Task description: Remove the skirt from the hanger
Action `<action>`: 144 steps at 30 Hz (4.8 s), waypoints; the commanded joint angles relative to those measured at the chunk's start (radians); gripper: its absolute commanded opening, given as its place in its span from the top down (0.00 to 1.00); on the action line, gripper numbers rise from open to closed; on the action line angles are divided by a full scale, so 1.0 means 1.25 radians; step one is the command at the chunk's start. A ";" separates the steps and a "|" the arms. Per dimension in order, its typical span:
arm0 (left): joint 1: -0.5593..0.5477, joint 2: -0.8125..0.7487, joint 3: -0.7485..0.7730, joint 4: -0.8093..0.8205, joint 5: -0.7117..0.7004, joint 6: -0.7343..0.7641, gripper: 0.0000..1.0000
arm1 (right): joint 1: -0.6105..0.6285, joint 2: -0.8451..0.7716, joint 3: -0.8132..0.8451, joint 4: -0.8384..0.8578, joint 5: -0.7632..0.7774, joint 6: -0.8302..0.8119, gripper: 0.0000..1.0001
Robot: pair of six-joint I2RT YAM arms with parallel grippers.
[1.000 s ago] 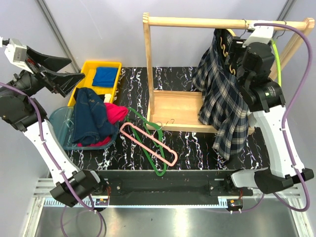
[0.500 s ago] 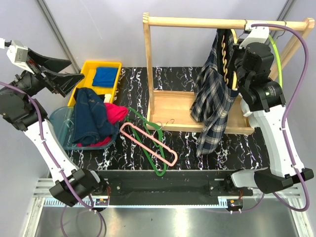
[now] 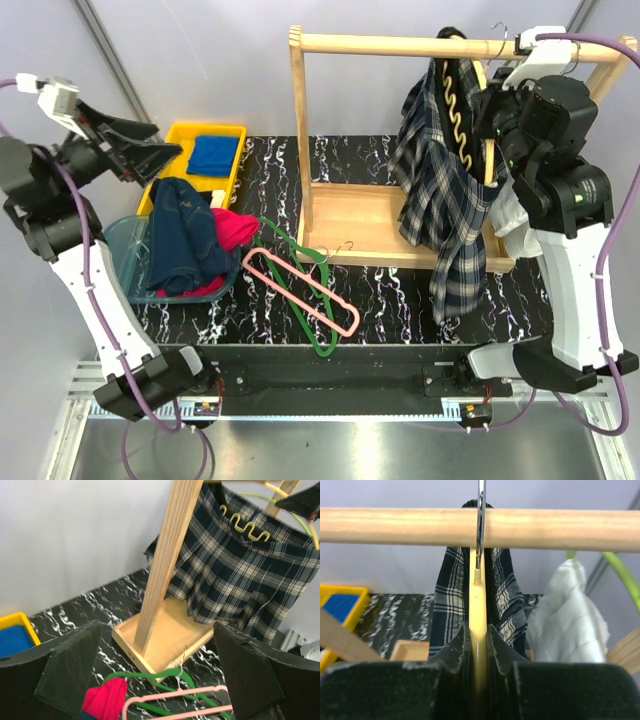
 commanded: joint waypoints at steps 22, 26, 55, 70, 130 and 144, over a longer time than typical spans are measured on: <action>-0.547 0.117 0.031 -0.328 -0.092 0.414 0.01 | 0.010 -0.201 -0.007 -0.236 -0.651 0.251 1.00; -0.569 0.177 0.050 -0.256 -0.080 0.364 0.01 | 0.010 -0.157 0.097 -0.226 -0.764 0.302 1.00; -0.418 0.157 -0.069 0.896 0.153 -0.687 0.01 | 0.010 -0.091 0.160 -0.179 -0.780 0.251 1.00; -0.469 0.251 -0.093 0.990 0.108 -0.638 0.01 | 0.010 -0.055 0.187 -0.142 -0.829 0.286 1.00; -0.540 0.290 0.024 0.937 0.134 -0.717 0.07 | 0.010 -0.188 -0.105 0.048 -0.769 0.313 1.00; -0.453 0.397 0.115 1.111 0.112 -0.809 0.01 | 0.009 -0.043 0.288 -0.123 -0.853 0.348 1.00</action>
